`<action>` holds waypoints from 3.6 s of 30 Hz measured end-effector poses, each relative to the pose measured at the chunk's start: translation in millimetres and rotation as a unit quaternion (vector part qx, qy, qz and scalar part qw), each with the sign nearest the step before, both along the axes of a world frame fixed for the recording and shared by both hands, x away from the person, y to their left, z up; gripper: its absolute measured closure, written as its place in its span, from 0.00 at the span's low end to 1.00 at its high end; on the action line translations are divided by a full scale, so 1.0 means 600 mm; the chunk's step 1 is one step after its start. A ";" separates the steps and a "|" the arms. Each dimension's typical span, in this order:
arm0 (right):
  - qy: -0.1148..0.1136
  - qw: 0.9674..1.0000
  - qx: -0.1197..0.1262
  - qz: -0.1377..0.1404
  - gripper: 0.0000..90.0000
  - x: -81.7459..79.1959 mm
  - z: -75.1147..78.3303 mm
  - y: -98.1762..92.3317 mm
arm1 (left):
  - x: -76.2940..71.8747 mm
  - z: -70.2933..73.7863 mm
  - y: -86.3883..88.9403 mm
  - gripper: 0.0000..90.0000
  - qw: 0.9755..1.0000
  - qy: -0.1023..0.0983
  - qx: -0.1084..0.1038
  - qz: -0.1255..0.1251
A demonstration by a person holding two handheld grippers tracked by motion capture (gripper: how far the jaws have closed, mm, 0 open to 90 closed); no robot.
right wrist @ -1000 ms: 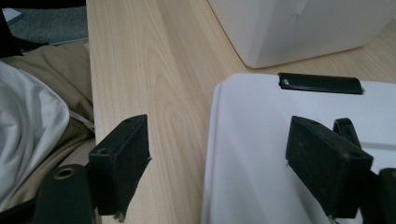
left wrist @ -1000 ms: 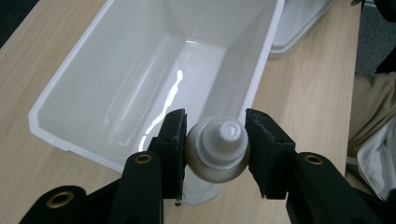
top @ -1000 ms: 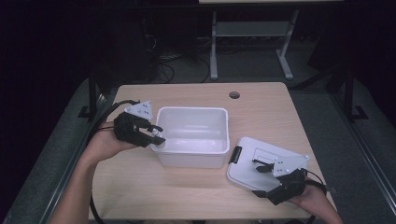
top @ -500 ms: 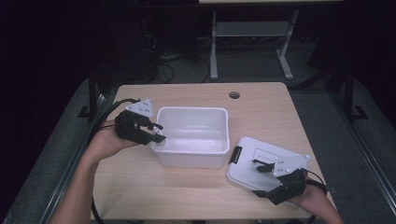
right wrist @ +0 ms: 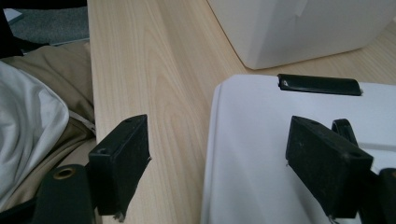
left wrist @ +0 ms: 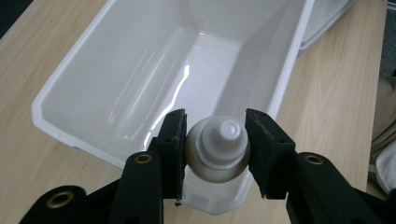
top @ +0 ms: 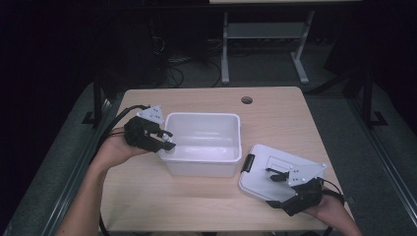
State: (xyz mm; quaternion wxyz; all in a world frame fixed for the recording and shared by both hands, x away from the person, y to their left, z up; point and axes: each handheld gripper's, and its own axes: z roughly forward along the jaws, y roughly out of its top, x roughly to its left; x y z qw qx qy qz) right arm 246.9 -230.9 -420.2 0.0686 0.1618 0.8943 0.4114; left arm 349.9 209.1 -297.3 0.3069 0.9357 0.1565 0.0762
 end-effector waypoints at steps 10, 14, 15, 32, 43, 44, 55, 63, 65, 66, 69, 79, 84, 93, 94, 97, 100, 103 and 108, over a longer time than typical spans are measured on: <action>-0.001 1.000 0.000 0.002 0.23 0.001 -0.001 0.001 | 0.009 -0.023 -0.003 0.66 1.000 0.005 0.010 0.008; 0.001 1.000 -0.001 0.001 0.23 0.001 -0.001 0.003 | 0.011 -0.035 -0.009 0.66 1.000 0.007 0.024 0.009; 0.000 1.000 -0.002 0.003 0.23 0.001 -0.001 0.004 | 0.012 -0.037 -0.011 0.66 1.000 0.006 0.026 0.009; 0.004 1.000 0.000 0.005 0.23 0.001 -0.004 0.004 | 0.016 -0.066 -0.007 0.66 1.000 0.008 0.015 0.020; 0.005 1.000 -0.001 0.008 0.23 0.002 -0.006 0.005 | 0.020 -0.082 -0.009 0.66 1.000 0.013 0.016 0.022; 0.005 1.000 -0.001 0.008 0.23 0.002 -0.006 0.005 | 0.021 -0.082 -0.010 0.66 1.000 0.012 0.015 0.021; 0.005 1.000 0.001 0.007 0.23 0.001 -0.005 0.003 | 0.025 -0.088 -0.017 0.66 0.999 0.009 0.021 0.024; 0.000 1.000 0.001 0.005 0.23 0.000 -0.003 0.002 | 0.025 -0.084 -0.014 0.66 1.000 0.008 0.011 0.025; 0.000 1.000 0.002 0.006 0.23 0.001 -0.003 0.002 | 0.026 -0.084 -0.014 0.70 1.000 0.007 0.014 0.023; 0.000 1.000 0.001 0.005 0.23 0.001 -0.003 0.002 | 0.026 -0.084 -0.014 0.70 1.000 0.007 0.014 0.024; -0.001 1.000 0.003 0.006 0.23 0.000 -0.002 0.002 | 0.025 -0.085 -0.015 0.70 1.000 0.006 0.018 0.023; 0.001 1.000 0.000 0.005 0.23 0.000 -0.003 0.003 | 0.019 -0.074 -0.014 0.69 1.000 0.005 0.017 0.022; 0.002 1.000 -0.001 0.004 0.23 0.000 -0.004 0.003 | 0.012 -0.057 -0.013 0.68 1.000 -0.004 0.015 0.018; -0.001 1.000 0.002 -0.001 0.23 -0.002 0.000 0.000 | -0.015 -0.031 -0.002 0.67 1.000 -0.018 0.012 0.018; -0.003 1.000 0.000 0.000 0.23 -0.002 0.000 0.000 | -0.019 -0.027 0.000 0.67 1.000 -0.020 0.012 0.016; -0.006 1.000 0.002 0.001 0.23 -0.003 0.002 0.001 | -0.031 -0.020 0.006 0.67 1.000 -0.025 0.007 0.016; -0.007 1.000 0.002 -0.002 0.23 -0.004 0.004 0.000 | -0.042 -0.014 0.010 0.66 0.999 -0.027 0.007 0.017; -0.011 1.000 0.001 -0.002 0.23 -0.005 0.006 0.000 | -0.057 -0.010 0.016 0.65 0.999 -0.033 0.012 0.016; -0.012 1.000 0.000 -0.004 0.23 -0.005 0.013 0.002 | -0.080 -0.009 0.031 0.64 0.999 -0.038 0.013 0.020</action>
